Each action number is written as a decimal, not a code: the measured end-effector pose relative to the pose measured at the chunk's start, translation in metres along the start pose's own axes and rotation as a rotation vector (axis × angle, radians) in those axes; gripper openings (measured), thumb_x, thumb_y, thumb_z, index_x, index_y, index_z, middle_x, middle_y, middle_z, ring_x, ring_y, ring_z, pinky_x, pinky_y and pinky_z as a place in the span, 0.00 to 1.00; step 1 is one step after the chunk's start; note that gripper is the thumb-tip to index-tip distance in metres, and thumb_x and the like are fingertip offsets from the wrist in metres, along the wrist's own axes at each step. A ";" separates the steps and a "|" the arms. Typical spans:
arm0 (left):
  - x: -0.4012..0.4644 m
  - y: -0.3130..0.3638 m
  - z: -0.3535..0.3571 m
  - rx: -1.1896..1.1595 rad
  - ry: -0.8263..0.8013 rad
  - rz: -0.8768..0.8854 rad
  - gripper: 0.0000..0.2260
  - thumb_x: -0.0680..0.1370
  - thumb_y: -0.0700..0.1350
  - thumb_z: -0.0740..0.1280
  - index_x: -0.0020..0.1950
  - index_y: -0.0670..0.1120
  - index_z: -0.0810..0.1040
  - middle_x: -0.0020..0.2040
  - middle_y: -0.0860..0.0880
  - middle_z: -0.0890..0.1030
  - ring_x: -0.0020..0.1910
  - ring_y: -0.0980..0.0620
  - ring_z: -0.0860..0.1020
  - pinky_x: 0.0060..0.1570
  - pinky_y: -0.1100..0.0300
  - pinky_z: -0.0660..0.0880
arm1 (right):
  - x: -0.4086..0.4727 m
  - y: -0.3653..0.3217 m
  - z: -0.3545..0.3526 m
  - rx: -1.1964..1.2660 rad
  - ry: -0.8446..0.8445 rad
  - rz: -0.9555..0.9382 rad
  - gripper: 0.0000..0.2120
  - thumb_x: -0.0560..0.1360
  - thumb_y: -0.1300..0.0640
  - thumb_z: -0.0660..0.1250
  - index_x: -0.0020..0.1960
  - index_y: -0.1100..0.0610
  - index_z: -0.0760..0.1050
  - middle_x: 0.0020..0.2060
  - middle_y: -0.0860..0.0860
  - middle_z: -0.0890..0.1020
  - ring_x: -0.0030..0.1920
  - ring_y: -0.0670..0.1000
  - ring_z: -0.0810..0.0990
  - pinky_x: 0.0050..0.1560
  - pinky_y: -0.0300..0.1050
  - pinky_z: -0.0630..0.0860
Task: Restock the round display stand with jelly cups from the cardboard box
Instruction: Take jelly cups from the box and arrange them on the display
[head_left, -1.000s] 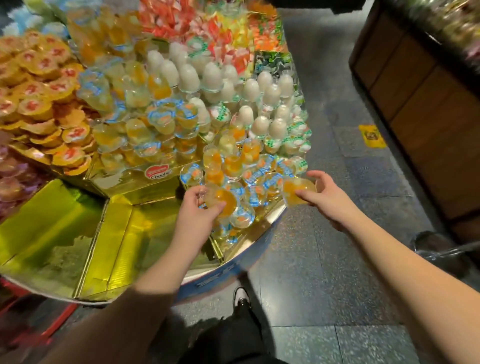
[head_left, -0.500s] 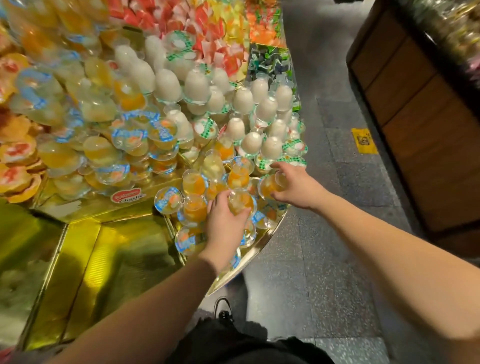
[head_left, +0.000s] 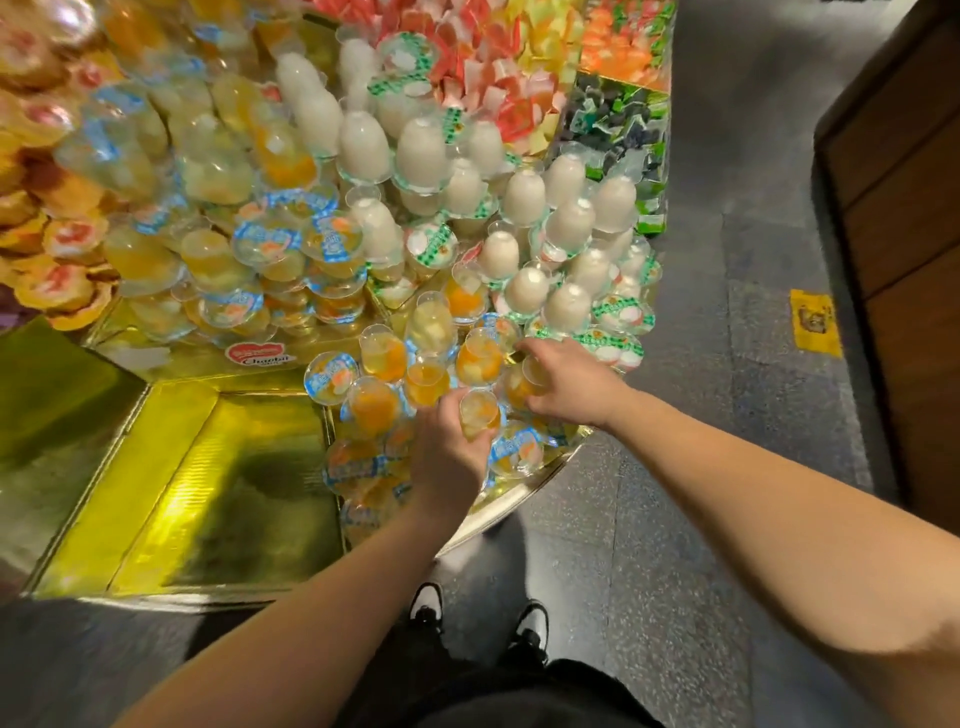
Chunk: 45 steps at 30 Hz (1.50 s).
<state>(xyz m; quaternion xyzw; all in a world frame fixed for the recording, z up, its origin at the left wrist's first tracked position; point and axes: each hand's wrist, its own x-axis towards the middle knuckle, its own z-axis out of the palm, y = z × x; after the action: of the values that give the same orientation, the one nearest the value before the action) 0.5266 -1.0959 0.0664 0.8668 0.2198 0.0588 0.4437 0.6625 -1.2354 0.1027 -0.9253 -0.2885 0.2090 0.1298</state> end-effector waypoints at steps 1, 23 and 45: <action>-0.001 -0.001 0.003 0.027 0.024 -0.002 0.24 0.71 0.42 0.77 0.65 0.39 0.76 0.53 0.41 0.79 0.54 0.41 0.75 0.52 0.60 0.65 | 0.002 0.002 0.000 -0.014 -0.003 -0.017 0.38 0.70 0.50 0.74 0.76 0.53 0.62 0.66 0.56 0.75 0.64 0.59 0.71 0.63 0.54 0.71; 0.000 -0.007 0.008 0.055 0.067 -0.025 0.28 0.74 0.44 0.75 0.70 0.39 0.68 0.66 0.41 0.70 0.67 0.43 0.67 0.65 0.58 0.61 | 0.011 0.014 0.005 0.080 -0.103 -0.097 0.47 0.68 0.46 0.78 0.79 0.51 0.55 0.73 0.56 0.68 0.72 0.57 0.65 0.71 0.50 0.65; -0.090 -0.139 -0.372 -0.181 0.764 -0.201 0.09 0.78 0.45 0.68 0.57 0.52 0.75 0.49 0.50 0.77 0.43 0.55 0.73 0.46 0.64 0.70 | 0.045 -0.381 -0.019 0.158 0.150 -0.720 0.17 0.76 0.59 0.65 0.64 0.62 0.75 0.58 0.59 0.79 0.60 0.56 0.76 0.56 0.40 0.66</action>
<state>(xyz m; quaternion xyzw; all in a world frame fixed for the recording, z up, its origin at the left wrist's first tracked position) 0.2894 -0.7880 0.1869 0.7142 0.4464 0.3523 0.4081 0.5225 -0.9066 0.2425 -0.7646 -0.5680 0.1033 0.2866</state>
